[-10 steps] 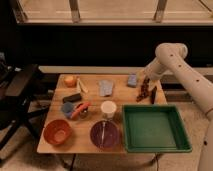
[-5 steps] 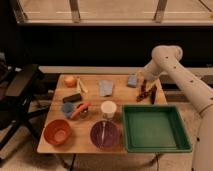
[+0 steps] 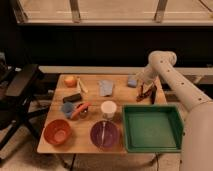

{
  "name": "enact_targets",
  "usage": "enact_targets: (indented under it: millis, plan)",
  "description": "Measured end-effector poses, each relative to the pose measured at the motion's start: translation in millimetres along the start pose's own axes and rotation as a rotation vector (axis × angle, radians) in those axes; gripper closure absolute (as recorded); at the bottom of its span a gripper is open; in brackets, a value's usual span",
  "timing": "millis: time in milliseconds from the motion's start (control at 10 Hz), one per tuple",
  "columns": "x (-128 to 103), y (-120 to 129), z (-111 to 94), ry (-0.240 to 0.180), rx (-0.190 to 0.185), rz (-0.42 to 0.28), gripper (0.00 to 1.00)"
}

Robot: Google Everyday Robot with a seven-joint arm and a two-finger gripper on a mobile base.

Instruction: Place grapes in red bowl

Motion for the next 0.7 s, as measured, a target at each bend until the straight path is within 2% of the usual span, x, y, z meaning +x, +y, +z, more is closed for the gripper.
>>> enact_targets:
  millis: [500, 700]
  plan:
    - [-0.5, 2.1, 3.5, -0.006, -0.012, -0.003, 0.30]
    - [3.1, 9.4, 14.6, 0.018, -0.027, 0.011, 0.30]
